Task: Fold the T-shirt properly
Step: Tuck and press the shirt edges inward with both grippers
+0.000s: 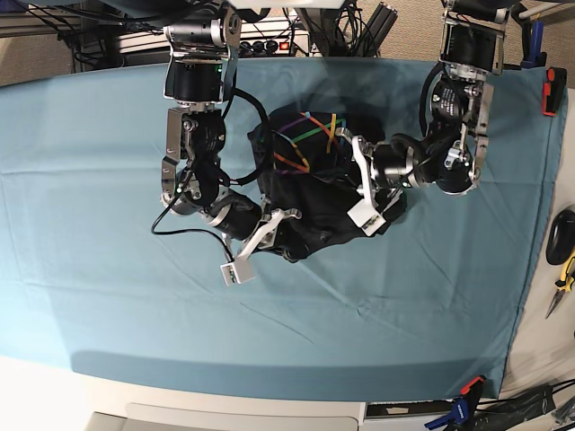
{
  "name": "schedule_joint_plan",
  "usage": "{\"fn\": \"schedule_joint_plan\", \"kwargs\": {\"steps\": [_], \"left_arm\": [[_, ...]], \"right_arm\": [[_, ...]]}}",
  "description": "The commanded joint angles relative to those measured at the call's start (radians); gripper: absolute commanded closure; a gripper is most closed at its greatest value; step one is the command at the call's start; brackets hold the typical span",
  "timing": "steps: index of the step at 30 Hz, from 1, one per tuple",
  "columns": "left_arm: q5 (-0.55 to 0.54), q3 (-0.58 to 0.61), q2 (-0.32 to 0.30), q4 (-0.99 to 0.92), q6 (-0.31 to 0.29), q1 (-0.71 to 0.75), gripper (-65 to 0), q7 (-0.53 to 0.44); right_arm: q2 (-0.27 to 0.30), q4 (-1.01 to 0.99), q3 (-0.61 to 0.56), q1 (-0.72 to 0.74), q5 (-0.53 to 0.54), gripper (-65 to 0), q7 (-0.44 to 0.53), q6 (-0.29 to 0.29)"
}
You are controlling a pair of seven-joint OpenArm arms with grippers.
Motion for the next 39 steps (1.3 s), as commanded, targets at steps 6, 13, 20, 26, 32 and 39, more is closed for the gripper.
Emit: {"fn": "schedule_joint_plan", "kwargs": {"steps": [6, 13, 20, 26, 32, 39], "left_arm": [[0.037, -0.005, -0.004, 0.018, -0.004, 0.027, 0.0, -0.018], [0.122, -0.005, -0.039, 0.018, -0.003, 0.053, 0.0, -0.029], [0.132, -0.006, -0.104, 0.018, 0.052, 0.053, 0.0, -0.025], [0.120, -0.014, -0.110, 0.024, 0.064, 0.077, 0.0, -0.008], [0.098, -0.014, -0.110, 0.135, 0.047, 0.114, 0.0, -0.008], [0.166, -0.021, -0.110, 0.317, 0.033, 0.143, 0.0, -0.059]], "right_arm": [[-0.006, 0.004, -0.016, 0.026, 0.001, 0.0, 0.036, 0.016], [-0.005, -0.105, -0.016, 0.026, -0.104, 0.0, 0.116, 0.016], [0.009, -0.118, -0.016, 0.038, -0.276, 0.0, 0.189, -0.026], [0.034, -0.118, -0.015, 0.056, -0.323, 0.0, 0.194, -0.148], [0.029, -0.111, -0.016, 0.055, -0.189, 0.0, 0.179, -0.071], [-0.006, 0.001, -0.038, 0.053, 0.017, 0.0, 0.087, 0.016]]}}
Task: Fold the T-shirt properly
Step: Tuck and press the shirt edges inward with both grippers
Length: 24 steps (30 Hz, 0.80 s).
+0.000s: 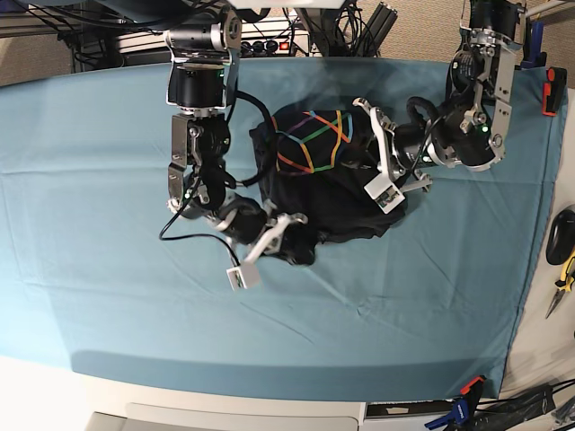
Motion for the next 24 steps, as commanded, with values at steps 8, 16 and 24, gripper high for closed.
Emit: {"fn": "schedule_joint_plan", "kwargs": {"steps": [8, 16, 24], "left_arm": [[-0.002, -0.004, 0.003, 0.017, 0.000, 0.043, 0.0, -0.021], [0.024, -0.004, 0.003, 0.017, 0.000, 0.044, 0.0, -0.021], [0.051, -0.004, 0.003, 0.017, 0.025, 0.073, 0.0, -0.022]], "right_arm": [[-0.003, 0.076, -0.123, 0.028, 0.032, 0.0, -0.015, 0.009], [-0.003, -0.030, -0.270, 0.048, 0.008, 0.0, 0.001, 0.009], [-0.003, -0.113, -0.273, 0.048, -0.032, 0.0, 0.001, 0.009]]}}
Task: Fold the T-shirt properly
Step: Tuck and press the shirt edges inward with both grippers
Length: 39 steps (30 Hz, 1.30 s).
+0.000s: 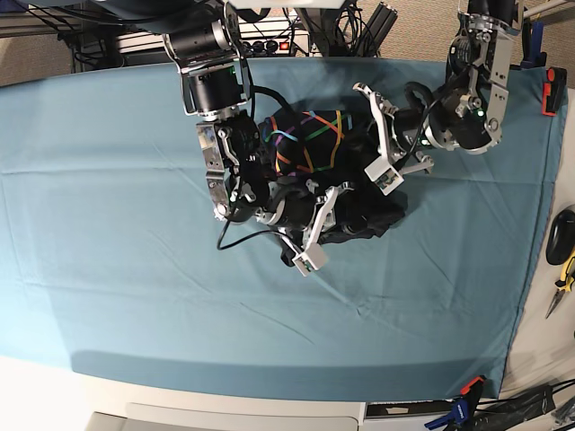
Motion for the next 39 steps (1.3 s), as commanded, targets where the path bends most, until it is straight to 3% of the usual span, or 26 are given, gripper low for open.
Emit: {"fn": "schedule_joint_plan", "kwargs": {"steps": [1, 6, 10, 14, 21, 24, 29, 33, 39], "left_arm": [[0.011, -0.004, -0.003, 0.016, 0.002, 0.004, 0.0, -0.017], [0.142, -0.004, -0.006, 0.016, 0.069, 0.064, 0.0, -0.017], [0.180, -0.004, -0.006, 0.016, 0.109, 0.105, 0.0, -0.015], [0.180, -0.004, -0.005, 0.016, 0.134, 0.143, 0.0, 0.009], [0.210, -0.004, -0.006, 0.085, 0.135, 0.168, 0.0, 0.021], [0.214, -0.004, -0.006, 0.138, 0.138, 0.168, 0.0, 0.019], [0.224, -0.004, -0.006, 0.162, 0.141, 0.167, 0.0, 0.008], [0.225, -0.004, -0.006, 0.162, 0.141, 0.167, 0.0, 0.005], [0.225, -0.004, -0.006, 0.162, 0.141, 0.167, 0.0, 0.002]], "right_arm": [[-0.007, -0.003, -0.001, 0.024, -0.022, 0.0, 0.034, 0.010], [-0.007, -0.137, -0.001, 0.024, -0.209, 0.0, 0.158, 0.010], [-0.007, -0.204, -0.001, 0.024, -0.263, 0.0, 0.200, 0.008], [-0.007, -0.202, -0.001, 0.028, -0.297, 0.0, 0.238, -0.064], [-0.007, -0.195, -0.001, 0.067, -0.421, 0.0, 0.251, -0.272], [-0.007, -0.163, -0.001, 0.069, -0.439, 0.0, 0.241, -0.317], [-0.008, -0.089, -0.001, 0.069, -0.365, 0.0, 0.180, -0.308], [-0.008, -0.019, -0.001, 0.068, -0.274, 0.0, 0.124, -0.254], [-0.008, 0.060, -0.001, 0.069, -0.262, 0.0, 0.082, -0.255]]}}
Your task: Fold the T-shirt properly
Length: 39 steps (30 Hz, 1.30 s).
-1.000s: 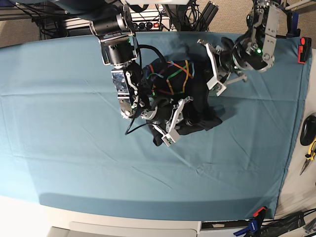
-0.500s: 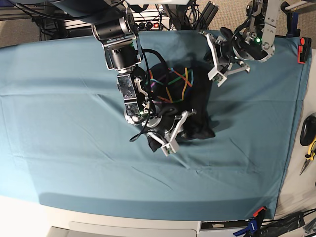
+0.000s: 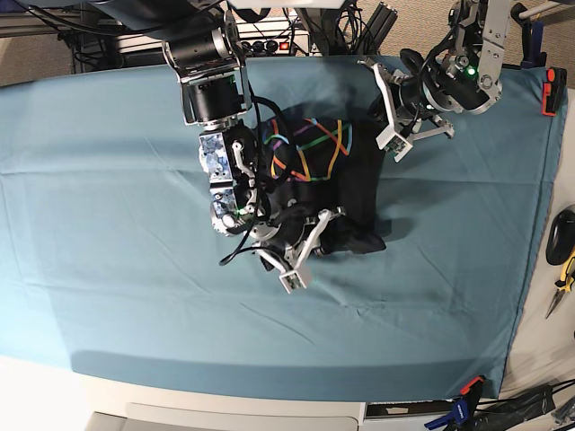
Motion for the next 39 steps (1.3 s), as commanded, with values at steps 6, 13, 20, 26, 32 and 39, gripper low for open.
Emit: {"fn": "schedule_joint_plan", "kwargs": {"steps": [6, 13, 20, 26, 32, 39], "left_arm": [[0.006, -0.003, -0.005, 0.019, 0.003, -0.002, 0.0, -0.032], [0.029, -0.003, -0.008, 0.019, 0.003, 0.003, 0.0, -0.039], [0.076, -0.003, -0.023, 0.019, 0.018, 0.026, 0.0, -0.040], [0.075, -0.003, -0.036, 0.019, 0.018, 0.026, 0.0, -0.040], [0.075, -0.003, -0.037, 0.019, 0.018, 0.029, 0.0, -0.039], [0.075, -0.003, -0.059, 0.019, 0.029, 0.093, 0.0, -0.017]], "right_arm": [[-0.005, 0.247, 0.002, 0.030, -0.077, 0.0, -0.065, 0.004], [-0.005, 0.567, 0.093, 0.021, -0.220, 0.0, -0.216, 0.001], [0.103, 0.597, 0.287, -0.073, -0.211, 0.0, -0.259, -0.011], [0.260, 0.756, 0.422, -0.295, -0.134, 0.0, -0.280, -0.014], [0.358, 0.943, 0.536, -0.587, -0.122, 0.0, -0.286, -0.016], [0.371, 1.091, 0.650, -0.945, -0.070, 0.0, -0.301, -0.018]]}}
